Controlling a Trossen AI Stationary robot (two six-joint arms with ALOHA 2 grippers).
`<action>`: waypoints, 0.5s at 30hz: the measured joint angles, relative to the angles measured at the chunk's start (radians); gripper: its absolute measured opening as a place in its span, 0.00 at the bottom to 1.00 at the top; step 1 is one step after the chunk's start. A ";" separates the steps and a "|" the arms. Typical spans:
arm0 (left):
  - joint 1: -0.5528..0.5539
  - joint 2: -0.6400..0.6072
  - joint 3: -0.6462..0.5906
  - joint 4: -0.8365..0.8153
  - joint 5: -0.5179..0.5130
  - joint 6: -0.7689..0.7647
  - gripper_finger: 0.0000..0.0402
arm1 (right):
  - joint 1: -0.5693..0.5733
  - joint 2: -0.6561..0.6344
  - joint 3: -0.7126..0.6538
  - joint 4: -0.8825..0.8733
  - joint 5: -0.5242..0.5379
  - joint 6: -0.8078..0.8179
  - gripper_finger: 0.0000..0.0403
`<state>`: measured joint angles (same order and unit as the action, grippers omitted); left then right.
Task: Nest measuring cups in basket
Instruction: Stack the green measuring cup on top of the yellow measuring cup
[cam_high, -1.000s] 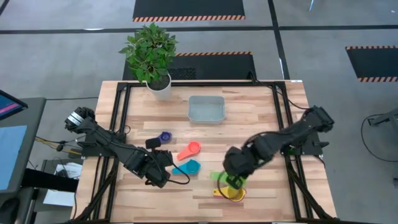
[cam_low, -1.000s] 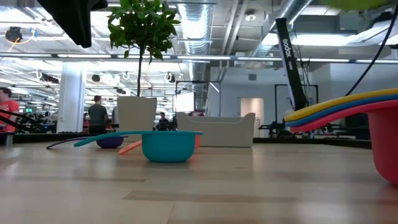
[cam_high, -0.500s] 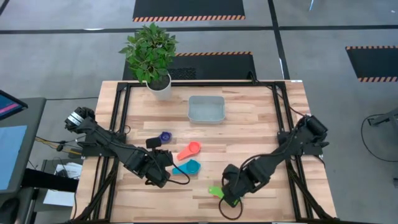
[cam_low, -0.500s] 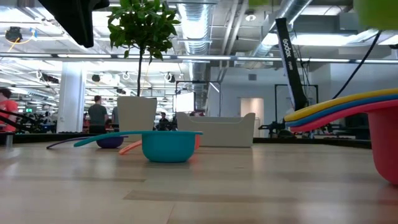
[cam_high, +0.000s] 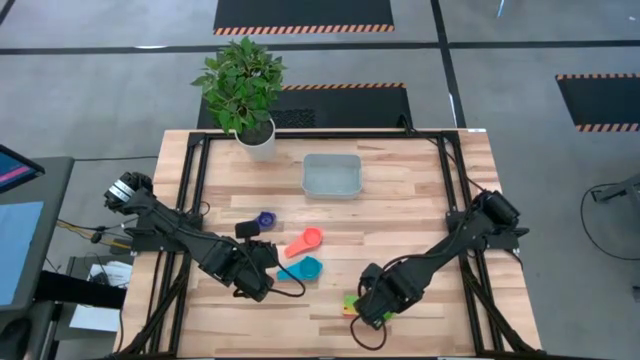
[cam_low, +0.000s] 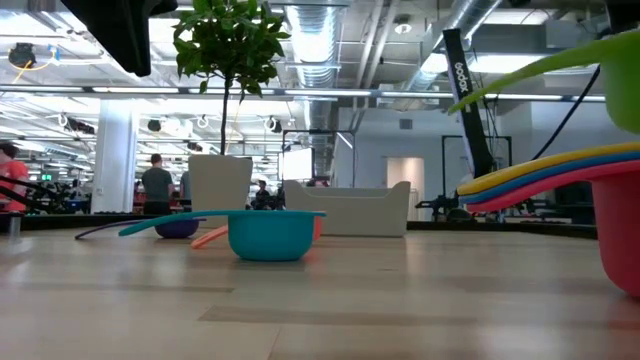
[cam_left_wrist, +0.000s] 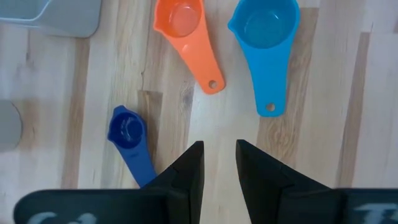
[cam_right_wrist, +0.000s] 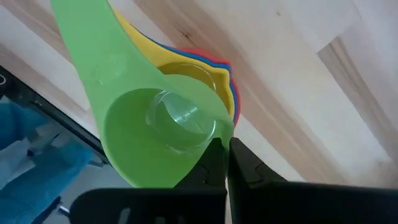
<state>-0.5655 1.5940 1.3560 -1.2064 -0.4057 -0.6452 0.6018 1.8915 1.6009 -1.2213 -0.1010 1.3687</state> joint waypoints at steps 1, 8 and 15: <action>0.000 0.000 0.000 0.000 0.000 0.003 0.20 | 0.000 0.003 0.000 0.000 0.004 -0.006 0.01; 0.000 0.000 0.000 0.000 0.000 0.006 0.20 | -0.002 0.013 -0.019 0.031 0.003 -0.031 0.02; 0.000 0.000 0.000 0.000 -0.001 0.006 0.20 | -0.009 0.013 -0.020 0.029 0.005 -0.042 0.02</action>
<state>-0.5657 1.5936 1.3560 -1.2064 -0.4065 -0.6388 0.5930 1.9045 1.5810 -1.1923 -0.0963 1.3270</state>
